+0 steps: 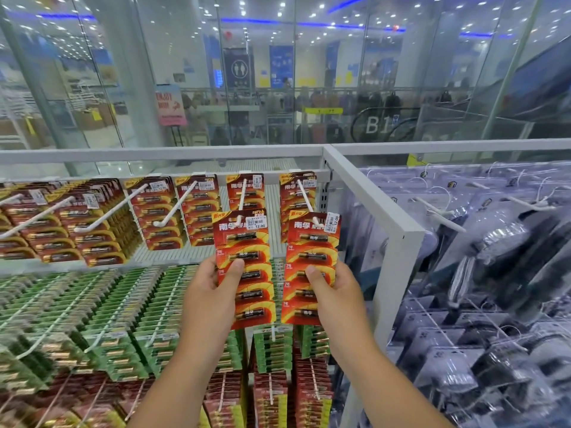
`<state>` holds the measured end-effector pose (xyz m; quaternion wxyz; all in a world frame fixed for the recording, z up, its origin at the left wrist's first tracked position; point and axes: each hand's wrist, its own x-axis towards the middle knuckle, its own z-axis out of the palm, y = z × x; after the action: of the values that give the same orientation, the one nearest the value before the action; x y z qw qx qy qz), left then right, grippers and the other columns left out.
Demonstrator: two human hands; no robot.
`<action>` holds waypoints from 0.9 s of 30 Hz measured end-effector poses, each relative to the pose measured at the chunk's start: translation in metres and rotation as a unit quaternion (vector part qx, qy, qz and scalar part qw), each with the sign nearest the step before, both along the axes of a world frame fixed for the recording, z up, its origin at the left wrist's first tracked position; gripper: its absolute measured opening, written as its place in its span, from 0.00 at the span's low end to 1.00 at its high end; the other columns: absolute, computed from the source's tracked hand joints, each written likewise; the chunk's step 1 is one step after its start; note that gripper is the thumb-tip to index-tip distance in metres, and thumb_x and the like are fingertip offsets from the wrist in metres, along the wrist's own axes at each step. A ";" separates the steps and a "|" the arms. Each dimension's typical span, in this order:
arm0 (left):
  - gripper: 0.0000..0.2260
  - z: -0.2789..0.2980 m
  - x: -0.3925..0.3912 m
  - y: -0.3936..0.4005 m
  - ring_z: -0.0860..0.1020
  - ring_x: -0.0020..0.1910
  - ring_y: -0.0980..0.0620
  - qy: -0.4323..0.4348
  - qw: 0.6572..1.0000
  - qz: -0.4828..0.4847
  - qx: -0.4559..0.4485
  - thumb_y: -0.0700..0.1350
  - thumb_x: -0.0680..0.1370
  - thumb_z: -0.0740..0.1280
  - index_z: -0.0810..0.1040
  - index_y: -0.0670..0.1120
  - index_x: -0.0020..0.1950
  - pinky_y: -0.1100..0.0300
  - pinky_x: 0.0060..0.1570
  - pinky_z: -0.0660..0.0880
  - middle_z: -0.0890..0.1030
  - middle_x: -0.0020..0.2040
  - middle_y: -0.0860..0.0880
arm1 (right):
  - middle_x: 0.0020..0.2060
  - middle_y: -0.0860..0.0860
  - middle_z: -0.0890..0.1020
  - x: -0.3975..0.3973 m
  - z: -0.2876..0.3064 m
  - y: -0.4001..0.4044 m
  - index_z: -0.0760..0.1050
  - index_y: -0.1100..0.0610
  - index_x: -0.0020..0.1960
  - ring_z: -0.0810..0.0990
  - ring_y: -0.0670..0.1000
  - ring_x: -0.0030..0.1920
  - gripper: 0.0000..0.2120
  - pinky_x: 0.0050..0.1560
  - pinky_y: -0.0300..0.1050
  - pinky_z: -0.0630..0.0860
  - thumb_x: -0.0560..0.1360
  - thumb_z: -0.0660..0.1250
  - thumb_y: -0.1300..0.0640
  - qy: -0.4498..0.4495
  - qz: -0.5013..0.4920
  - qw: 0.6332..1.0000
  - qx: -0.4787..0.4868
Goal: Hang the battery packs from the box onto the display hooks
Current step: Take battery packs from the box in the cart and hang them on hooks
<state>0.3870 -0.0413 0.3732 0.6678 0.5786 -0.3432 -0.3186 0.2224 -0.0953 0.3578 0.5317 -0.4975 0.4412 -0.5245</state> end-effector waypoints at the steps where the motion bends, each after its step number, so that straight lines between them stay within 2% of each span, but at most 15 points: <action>1: 0.08 -0.002 0.002 -0.004 0.88 0.48 0.51 -0.004 1.000 0.002 0.002 0.53 0.84 0.67 0.80 0.57 0.62 0.46 0.44 0.86 0.88 0.52 0.54 | 0.50 0.41 0.87 0.005 -0.001 -0.006 0.77 0.40 0.60 0.88 0.44 0.47 0.07 0.45 0.48 0.86 0.83 0.67 0.45 -0.009 -0.003 1.000 0.003; 3: 0.07 -0.004 0.008 -0.018 0.88 0.47 0.52 -0.008 1.000 0.009 0.004 0.53 0.84 0.66 0.81 0.56 0.61 0.48 0.43 0.86 0.88 0.51 0.54 | 0.49 0.41 0.88 0.016 -0.003 -0.020 0.77 0.41 0.61 0.88 0.44 0.47 0.07 0.45 0.49 0.86 0.83 0.67 0.45 -0.021 -0.018 1.000 0.006; 6: 0.06 -0.005 0.017 -0.051 0.87 0.44 0.56 -0.021 0.999 0.029 0.006 0.53 0.84 0.66 0.81 0.56 0.58 0.56 0.38 0.84 0.88 0.49 0.55 | 0.50 0.44 0.88 0.037 -0.008 -0.049 0.77 0.45 0.62 0.88 0.46 0.48 0.08 0.42 0.44 0.85 0.84 0.65 0.47 -0.061 -0.032 0.998 0.003; 8: 0.05 -0.005 0.023 -0.077 0.87 0.42 0.57 -0.039 0.998 0.048 0.018 0.53 0.85 0.66 0.81 0.55 0.57 0.56 0.37 0.84 0.87 0.48 0.55 | 0.50 0.46 0.88 0.053 -0.010 -0.071 0.77 0.47 0.62 0.88 0.46 0.48 0.08 0.42 0.44 0.84 0.84 0.66 0.48 -0.082 -0.061 0.995 0.011; 11: 0.07 -0.006 0.037 -0.113 0.86 0.44 0.52 -0.071 0.995 0.068 0.035 0.54 0.85 0.66 0.80 0.53 0.57 0.52 0.40 0.85 0.86 0.48 0.53 | 0.50 0.47 0.87 0.072 -0.013 -0.105 0.76 0.48 0.61 0.88 0.47 0.46 0.08 0.44 0.48 0.85 0.84 0.67 0.49 -0.108 -0.107 0.988 0.039; 15: 0.06 -0.012 0.053 -0.144 0.84 0.43 0.56 -0.087 0.992 0.080 0.033 0.53 0.85 0.66 0.78 0.53 0.58 0.59 0.35 0.79 0.84 0.49 0.54 | 0.51 0.49 0.86 0.083 -0.017 -0.140 0.79 0.48 0.62 0.87 0.52 0.49 0.10 0.50 0.55 0.85 0.83 0.68 0.48 -0.097 -0.139 0.984 0.051; 18: 0.04 -0.016 0.059 -0.157 0.84 0.40 0.60 -0.083 0.994 0.069 0.018 0.52 0.85 0.66 0.78 0.55 0.58 0.64 0.33 0.78 0.84 0.47 0.57 | 0.49 0.50 0.87 0.086 -0.020 -0.162 0.80 0.50 0.60 0.87 0.53 0.48 0.09 0.47 0.52 0.84 0.82 0.69 0.49 -0.085 -0.156 0.983 0.054; 20: 0.07 -0.017 0.063 -0.165 0.85 0.39 0.59 -0.096 0.993 0.068 0.014 0.54 0.84 0.66 0.79 0.53 0.59 0.61 0.35 0.81 0.85 0.48 0.56 | 0.49 0.50 0.87 0.086 -0.020 -0.173 0.80 0.51 0.60 0.87 0.53 0.49 0.10 0.44 0.49 0.83 0.82 0.70 0.49 -0.079 -0.163 0.982 0.048; 22: 0.10 -0.020 0.068 -0.173 0.85 0.42 0.56 -0.102 0.993 0.063 0.019 0.54 0.84 0.67 0.79 0.50 0.59 0.52 0.43 0.84 0.85 0.48 0.53 | 0.51 0.50 0.87 0.086 -0.023 -0.181 0.80 0.52 0.61 0.87 0.51 0.49 0.11 0.42 0.45 0.83 0.81 0.70 0.50 -0.075 -0.160 0.983 0.049; 24: 0.11 -0.024 0.070 -0.176 0.84 0.46 0.52 -0.091 0.994 0.055 0.030 0.56 0.83 0.68 0.79 0.50 0.59 0.47 0.50 0.84 0.85 0.49 0.52 | 0.50 0.50 0.87 0.085 -0.024 -0.184 0.80 0.52 0.60 0.87 0.51 0.49 0.11 0.44 0.45 0.84 0.80 0.71 0.50 -0.078 -0.155 0.984 0.048; 26: 0.14 -0.027 0.073 -0.177 0.83 0.51 0.49 -0.075 0.994 0.061 0.047 0.58 0.81 0.70 0.78 0.50 0.58 0.47 0.53 0.82 0.84 0.51 0.52 | 0.49 0.50 0.87 0.085 -0.025 -0.184 0.81 0.52 0.58 0.87 0.52 0.49 0.10 0.47 0.49 0.84 0.80 0.72 0.49 -0.064 -0.157 0.984 0.045; 27: 0.16 -0.029 0.074 -0.175 0.82 0.53 0.48 -0.076 0.993 0.069 0.057 0.60 0.80 0.71 0.78 0.50 0.59 0.48 0.55 0.81 0.82 0.52 0.52 | 0.49 0.50 0.87 0.084 -0.024 -0.182 0.81 0.52 0.57 0.86 0.51 0.49 0.10 0.46 0.48 0.83 0.80 0.72 0.48 -0.048 -0.159 0.985 0.044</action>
<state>0.4615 -0.2164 0.3444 0.6258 0.6607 -0.3336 -0.2461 0.3067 -0.2776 0.3337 0.4835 -0.3708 0.5116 -0.6058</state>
